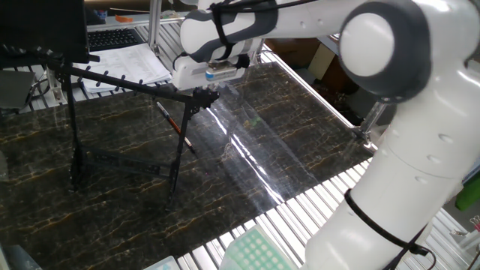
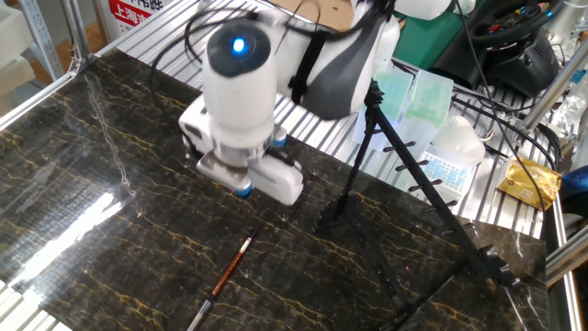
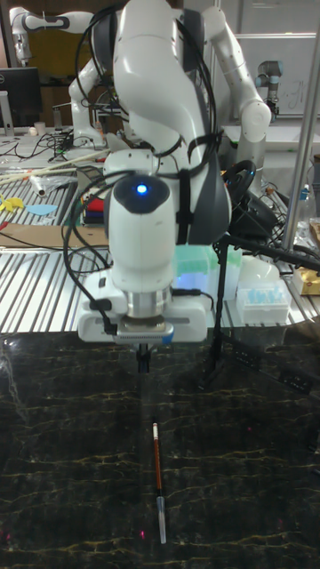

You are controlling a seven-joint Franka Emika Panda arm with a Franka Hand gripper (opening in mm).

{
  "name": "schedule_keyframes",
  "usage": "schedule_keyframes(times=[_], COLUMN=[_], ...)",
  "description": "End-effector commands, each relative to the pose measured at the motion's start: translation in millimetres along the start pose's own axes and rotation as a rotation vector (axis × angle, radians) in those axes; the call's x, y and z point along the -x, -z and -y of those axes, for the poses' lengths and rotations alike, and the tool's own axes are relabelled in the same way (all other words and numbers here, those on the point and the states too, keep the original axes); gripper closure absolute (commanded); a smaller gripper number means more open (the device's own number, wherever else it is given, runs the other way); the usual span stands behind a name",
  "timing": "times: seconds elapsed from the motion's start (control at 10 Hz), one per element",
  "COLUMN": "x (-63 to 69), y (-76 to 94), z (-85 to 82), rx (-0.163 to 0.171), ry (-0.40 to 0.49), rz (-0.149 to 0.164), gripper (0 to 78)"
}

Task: Place the brush on the pen rack

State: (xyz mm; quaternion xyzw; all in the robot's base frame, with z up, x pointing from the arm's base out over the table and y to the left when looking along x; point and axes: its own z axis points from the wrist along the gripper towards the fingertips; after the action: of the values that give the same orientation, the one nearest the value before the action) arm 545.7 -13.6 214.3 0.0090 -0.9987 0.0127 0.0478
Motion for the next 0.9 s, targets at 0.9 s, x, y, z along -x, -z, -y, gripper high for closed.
schedule_keyframes(times=[0.9], x=[58.4], y=[-55.8], z=[0.2], rx=[0.059], ry=[-0.036], rz=[0.009], gripper=[77.6])
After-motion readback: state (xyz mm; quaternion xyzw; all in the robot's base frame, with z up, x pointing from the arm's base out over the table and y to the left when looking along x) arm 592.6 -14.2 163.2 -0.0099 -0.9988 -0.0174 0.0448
